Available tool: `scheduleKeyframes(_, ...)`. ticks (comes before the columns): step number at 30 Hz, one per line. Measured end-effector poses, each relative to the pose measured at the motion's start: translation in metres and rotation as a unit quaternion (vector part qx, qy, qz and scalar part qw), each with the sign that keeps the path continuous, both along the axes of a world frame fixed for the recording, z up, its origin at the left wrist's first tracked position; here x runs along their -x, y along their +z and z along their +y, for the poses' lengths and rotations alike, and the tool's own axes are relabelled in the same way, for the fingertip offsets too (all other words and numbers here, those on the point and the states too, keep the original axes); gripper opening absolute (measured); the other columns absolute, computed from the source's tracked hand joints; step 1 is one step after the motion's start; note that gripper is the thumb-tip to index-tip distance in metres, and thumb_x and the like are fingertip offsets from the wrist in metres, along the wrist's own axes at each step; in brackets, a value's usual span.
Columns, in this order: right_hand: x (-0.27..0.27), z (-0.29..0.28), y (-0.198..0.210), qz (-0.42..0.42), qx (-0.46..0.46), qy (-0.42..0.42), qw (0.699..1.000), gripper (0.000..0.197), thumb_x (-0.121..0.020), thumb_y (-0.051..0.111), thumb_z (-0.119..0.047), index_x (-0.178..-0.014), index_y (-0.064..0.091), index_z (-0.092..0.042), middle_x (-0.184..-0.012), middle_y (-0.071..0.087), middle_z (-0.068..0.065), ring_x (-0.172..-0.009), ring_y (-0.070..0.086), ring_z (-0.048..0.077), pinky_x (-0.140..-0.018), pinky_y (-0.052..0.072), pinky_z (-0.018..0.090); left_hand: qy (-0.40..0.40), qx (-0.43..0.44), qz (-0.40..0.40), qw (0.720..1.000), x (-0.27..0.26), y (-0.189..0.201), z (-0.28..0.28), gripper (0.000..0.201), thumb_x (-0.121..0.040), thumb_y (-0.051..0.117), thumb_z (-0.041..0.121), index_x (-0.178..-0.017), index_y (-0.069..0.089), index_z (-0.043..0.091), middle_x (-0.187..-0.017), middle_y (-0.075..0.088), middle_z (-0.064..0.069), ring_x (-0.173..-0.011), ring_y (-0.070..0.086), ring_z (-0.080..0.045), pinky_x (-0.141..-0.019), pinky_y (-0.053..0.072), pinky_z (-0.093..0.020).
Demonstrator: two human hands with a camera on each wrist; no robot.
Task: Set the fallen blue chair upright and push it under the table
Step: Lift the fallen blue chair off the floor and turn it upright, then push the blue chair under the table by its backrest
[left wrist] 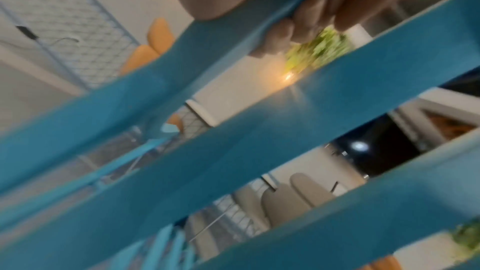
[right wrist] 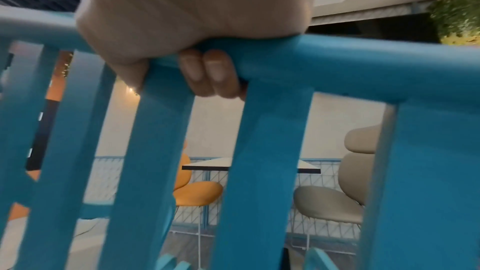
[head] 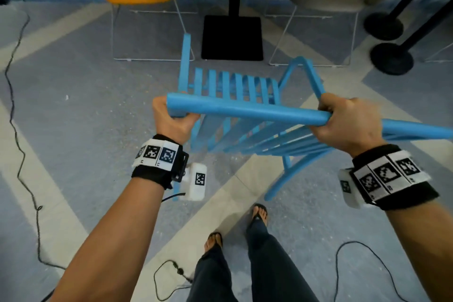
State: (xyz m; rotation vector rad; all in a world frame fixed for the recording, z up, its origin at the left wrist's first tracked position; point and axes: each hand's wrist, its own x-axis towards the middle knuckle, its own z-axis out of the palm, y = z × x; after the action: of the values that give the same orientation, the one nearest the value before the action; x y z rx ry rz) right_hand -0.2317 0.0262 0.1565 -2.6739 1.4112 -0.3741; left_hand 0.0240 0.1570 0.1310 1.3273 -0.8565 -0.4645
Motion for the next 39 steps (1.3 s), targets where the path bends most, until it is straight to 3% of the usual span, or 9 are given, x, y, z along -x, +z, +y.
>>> scheduleKeyframes(5, -0.03, 0.036, -0.014, 0.047, -0.008, -0.006, 0.999, 0.024, -0.061, 0.072, -0.026, -0.07, 0.058, -0.009, -0.048, 0.053, 0.012, -0.052, 0.059, 0.038, -0.055, 0.032, 0.033, 0.013, -0.112, 0.0, 0.994, -0.034, -0.059, 0.026, 0.025, -0.059, 0.057, 0.002, -0.054, 0.045, 0.023, -0.043, 0.056, 0.027, -0.043, 0.048, 0.012, -0.045, 0.035, -0.003)
scheduleKeyframes(11, -0.058, 0.069, -0.045, 0.058, -0.033, 0.016, 0.998, 0.031, -0.06, 0.072, -0.035, -0.068, 0.056, -0.009, -0.045, 0.043, 0.003, -0.045, 0.055, 0.032, -0.052, 0.031, 0.03, 0.045, -0.195, -0.01, 0.98, -0.06, -0.11, 0.058, 0.026, -0.062, 0.053, 0.002, -0.058, 0.047, 0.027, -0.052, 0.061, 0.032, -0.049, 0.05, 0.014, -0.052, 0.037, -0.003)
scheduleKeyframes(15, -0.065, 0.081, -0.061, 0.073, -0.043, 0.016, 0.996, 0.034, -0.063, 0.072, -0.038, -0.071, 0.055, -0.01, -0.045, 0.049, 0.006, -0.044, 0.055, 0.031, -0.052, 0.032, 0.03, 0.033, -0.214, 0.003, 0.976, -0.071, -0.126, 0.067, 0.047, -0.071, 0.052, -0.022, -0.059, 0.047, 0.023, -0.055, 0.063, 0.03, -0.054, 0.052, 0.014, -0.058, 0.04, -0.003)
scheduleKeyframes(20, -0.07, 0.106, -0.081, 0.077, -0.06, 0.013, 0.995, 0.035, -0.055, 0.078, -0.033, -0.064, 0.053, -0.011, -0.039, 0.035, -0.002, -0.031, 0.04, 0.024, -0.046, 0.029, 0.025, 0.023, -0.209, 0.078, 0.974, -0.074, -0.137, 0.083, 0.052, -0.074, 0.036, -0.034, -0.06, 0.045, 0.016, -0.055, 0.064, 0.016, -0.058, 0.056, 0.015, -0.062, 0.041, 0.0)
scheduleKeyframes(26, -0.065, 0.11, -0.095, 0.054, -0.049, 0.015, 0.997, 0.035, -0.058, 0.077, -0.035, -0.064, 0.052, -0.012, -0.039, 0.039, -0.002, -0.033, 0.037, 0.021, -0.046, 0.029, 0.024, 0.067, -0.2, 0.107, 0.972, -0.067, -0.129, 0.094, 0.047, -0.073, 0.045, -0.029, -0.067, 0.048, 0.017, -0.073, 0.06, 0.004, -0.065, 0.058, 0.015, -0.069, 0.048, -0.01)
scheduleKeyframes(29, -0.052, 0.109, -0.098, 0.008, -0.038, 0.018, 0.999, 0.044, -0.062, 0.072, -0.051, -0.066, 0.05, -0.013, -0.051, 0.052, 0.002, -0.043, 0.049, 0.024, -0.047, 0.031, 0.025, 0.1, -0.216, 0.008, 0.971, -0.05, -0.107, 0.117, 0.048, -0.067, 0.068, -0.014, -0.091, 0.051, 0.024, -0.096, 0.057, 0.004, -0.086, 0.056, 0.007, -0.086, 0.046, -0.02)
scheduleKeyframes(32, -0.025, 0.109, -0.099, -0.006, -0.009, 0.006, 1.0, 0.057, -0.067, 0.054, -0.071, -0.074, 0.05, -0.015, -0.072, 0.051, 0.001, -0.066, 0.048, 0.02, -0.056, 0.039, 0.031, 0.077, -0.215, -0.225, 0.947, -0.024, -0.081, 0.133, 0.052, -0.064, 0.068, 0.013, -0.112, 0.05, 0.011, -0.113, 0.052, -0.003, -0.108, 0.046, -0.016, -0.101, 0.032, -0.022)
scheduleKeyframes(35, 0.002, 0.098, -0.099, 0.01, -0.004, -0.073, 0.997, 0.062, -0.077, 0.031, -0.07, -0.075, 0.053, -0.012, -0.074, 0.059, 0.008, -0.074, 0.053, 0.028, -0.068, 0.038, 0.038, 0.095, -0.281, -0.403, 0.866, -0.004, -0.074, 0.115, 0.028, -0.075, 0.056, 0.034, -0.095, 0.063, 0.016, -0.094, 0.07, -0.006, -0.094, 0.056, -0.027, -0.089, 0.032, -0.036)
scheduleKeyframes(39, 0.015, 0.081, -0.103, -0.026, 0.018, -0.113, 0.993, 0.055, -0.079, 0.032, -0.054, -0.056, 0.053, -0.008, -0.055, 0.049, 0.007, -0.055, 0.051, 0.029, -0.052, 0.026, 0.028, 0.106, -0.392, -0.435, 0.804, 0.01, -0.075, 0.077, 0.046, -0.082, 0.038, 0.036, -0.064, 0.069, 0.008, -0.058, 0.069, -0.016, -0.064, 0.058, -0.032, -0.074, 0.04, -0.039)
